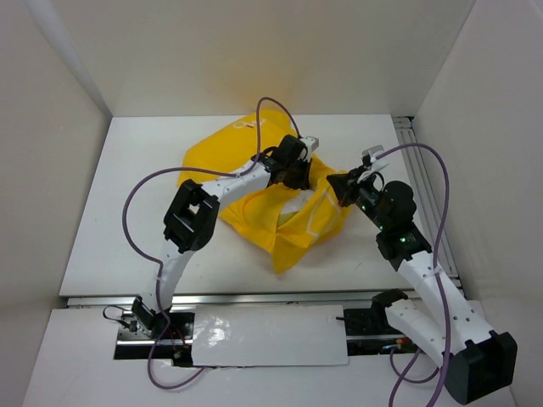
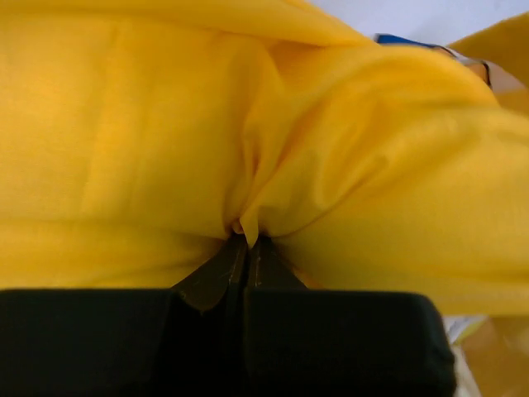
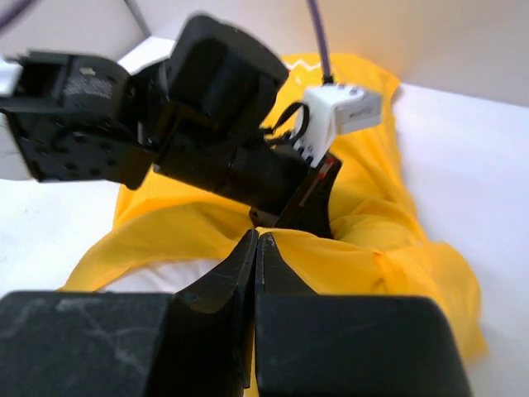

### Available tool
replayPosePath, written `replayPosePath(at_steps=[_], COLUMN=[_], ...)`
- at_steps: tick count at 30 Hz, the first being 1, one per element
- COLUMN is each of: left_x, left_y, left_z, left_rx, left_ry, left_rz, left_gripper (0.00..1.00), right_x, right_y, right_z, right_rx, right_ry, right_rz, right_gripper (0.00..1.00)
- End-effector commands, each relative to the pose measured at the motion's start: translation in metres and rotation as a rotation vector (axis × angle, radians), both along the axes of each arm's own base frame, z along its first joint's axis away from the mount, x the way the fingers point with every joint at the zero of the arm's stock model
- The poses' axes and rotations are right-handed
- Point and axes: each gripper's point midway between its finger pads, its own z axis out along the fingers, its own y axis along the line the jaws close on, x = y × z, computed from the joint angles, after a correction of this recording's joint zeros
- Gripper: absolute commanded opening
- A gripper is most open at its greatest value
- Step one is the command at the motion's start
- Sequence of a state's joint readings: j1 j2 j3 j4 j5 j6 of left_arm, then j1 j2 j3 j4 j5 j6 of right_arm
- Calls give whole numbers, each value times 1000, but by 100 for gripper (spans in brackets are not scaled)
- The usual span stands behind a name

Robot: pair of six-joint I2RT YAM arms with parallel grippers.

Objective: Put the pillow into the pillowcase

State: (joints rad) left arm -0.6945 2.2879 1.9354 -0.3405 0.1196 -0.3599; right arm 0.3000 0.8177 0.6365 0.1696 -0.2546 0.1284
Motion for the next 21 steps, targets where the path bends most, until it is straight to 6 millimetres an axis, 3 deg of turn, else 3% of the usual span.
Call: replayPosePath(at_steps=[1, 3, 6, 8, 11, 13, 14, 15, 16, 17, 18, 19, 20, 21], left_x=[-16, -8, -12, -4, 7, 15, 18, 19, 21, 22, 22, 22, 22, 19], left_y=[92, 116, 130, 151, 160, 153, 150, 147, 144, 144, 142, 142, 142, 147], left_z=[-94, -99, -102, -103, -84, -56, -44, -32, -19, -7, 18, 32, 46, 70], left_rx=[317, 348, 366, 389, 364, 285, 262, 240, 215, 199, 164, 153, 134, 112], left_ry=[208, 222, 273, 281, 272, 231, 207, 195, 170, 153, 116, 91, 71, 31], left_rz=[205, 292, 362, 465, 501, 484, 468, 464, 447, 448, 433, 425, 426, 437], left_gripper=[8, 8, 8, 9, 9, 9, 11, 21, 25, 33, 42, 54, 58, 61], right_x=[-19, -25, -18, -5, 17, 35, 38, 44, 51, 53, 55, 60, 64, 67], right_y=[-17, -18, -14, -6, 16, 26, 33, 35, 40, 43, 44, 44, 43, 40], right_z=[129, 150, 150, 134, 90, 45, 36, 25, 4, -4, -14, -13, -30, -35], right_rx=[123, 127, 106, 74, 17, -2, 6, -1, -13, -17, -34, -45, -61, -77], right_ry=[-349, -396, -370, -329, -204, -98, -80, -50, 4, 25, 48, 55, 127, 149], right_rz=[-58, -50, -43, -16, 75, 106, 136, 137, 154, 168, 178, 170, 157, 138], right_gripper=[0, 0, 0, 0, 0, 0, 0, 0, 0, 0, 3, 17, 24, 32])
